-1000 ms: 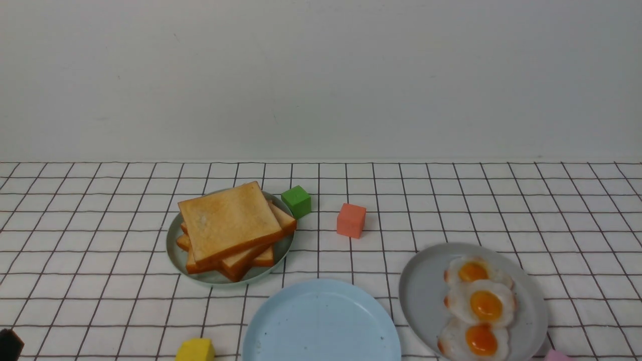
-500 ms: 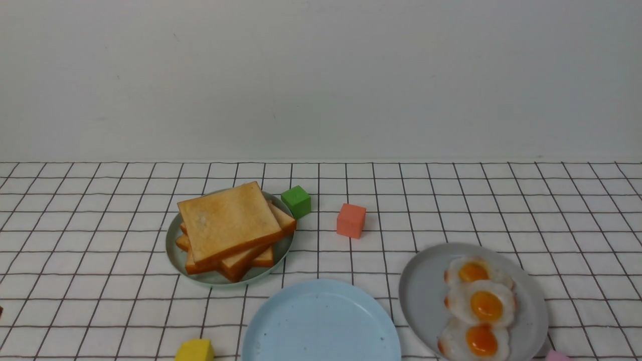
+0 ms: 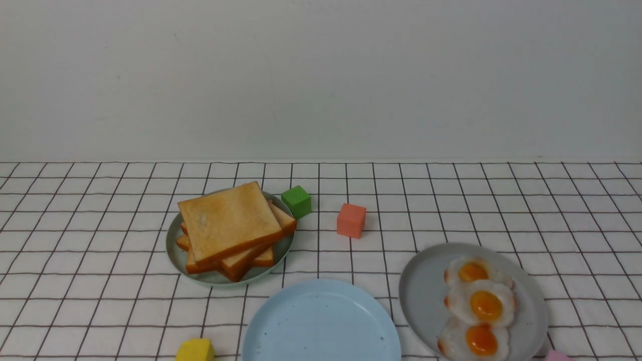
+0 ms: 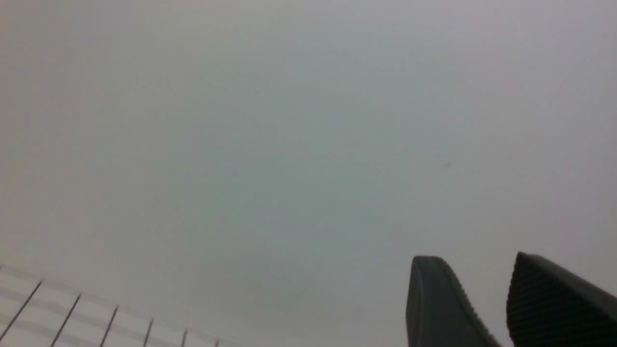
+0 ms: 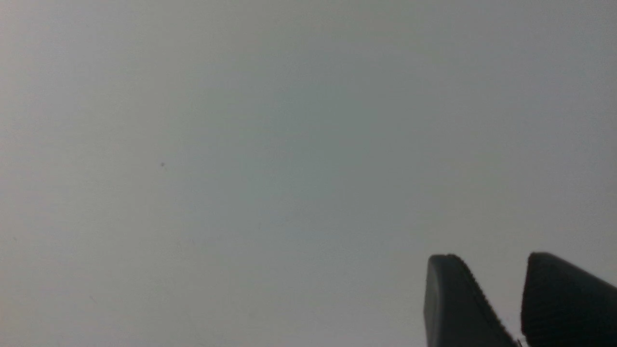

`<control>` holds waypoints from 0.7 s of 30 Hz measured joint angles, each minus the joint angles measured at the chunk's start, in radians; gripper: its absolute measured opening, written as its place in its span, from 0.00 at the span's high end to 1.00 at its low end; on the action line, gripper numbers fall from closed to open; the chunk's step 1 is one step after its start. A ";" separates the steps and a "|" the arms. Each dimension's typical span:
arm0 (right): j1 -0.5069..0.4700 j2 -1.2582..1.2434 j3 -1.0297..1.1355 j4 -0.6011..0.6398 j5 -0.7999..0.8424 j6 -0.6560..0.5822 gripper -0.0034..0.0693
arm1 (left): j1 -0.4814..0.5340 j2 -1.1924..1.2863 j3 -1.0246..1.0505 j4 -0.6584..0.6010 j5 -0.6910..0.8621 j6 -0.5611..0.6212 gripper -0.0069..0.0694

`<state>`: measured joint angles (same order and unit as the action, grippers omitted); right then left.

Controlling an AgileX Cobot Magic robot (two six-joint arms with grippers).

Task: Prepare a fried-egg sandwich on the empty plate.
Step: Use the left arm to grab a slice of bread

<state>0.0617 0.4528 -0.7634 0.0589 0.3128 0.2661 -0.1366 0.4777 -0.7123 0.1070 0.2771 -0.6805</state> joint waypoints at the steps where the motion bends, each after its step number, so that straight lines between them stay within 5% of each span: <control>1: 0.000 0.008 -0.009 0.000 0.010 0.000 0.62 | 0.000 0.009 -0.019 0.000 0.016 0.000 0.60; 6: 0.000 0.185 -0.098 -0.005 0.184 -0.005 0.62 | 0.000 0.224 -0.117 0.032 0.285 0.000 0.60; 12: 0.000 0.304 -0.073 0.012 0.304 -0.006 0.62 | 0.000 0.417 -0.117 0.033 0.339 0.000 0.60; 19: 0.000 0.390 -0.043 0.152 0.438 -0.076 0.62 | 0.000 0.664 -0.127 -0.162 0.349 0.124 0.60; 21: 0.000 0.417 -0.039 0.246 0.479 -0.173 0.62 | 0.000 0.772 -0.165 -0.279 0.350 0.243 0.60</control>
<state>0.0617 0.8694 -0.8019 0.3045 0.7922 0.0931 -0.1366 1.2498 -0.8775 -0.1721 0.6269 -0.4379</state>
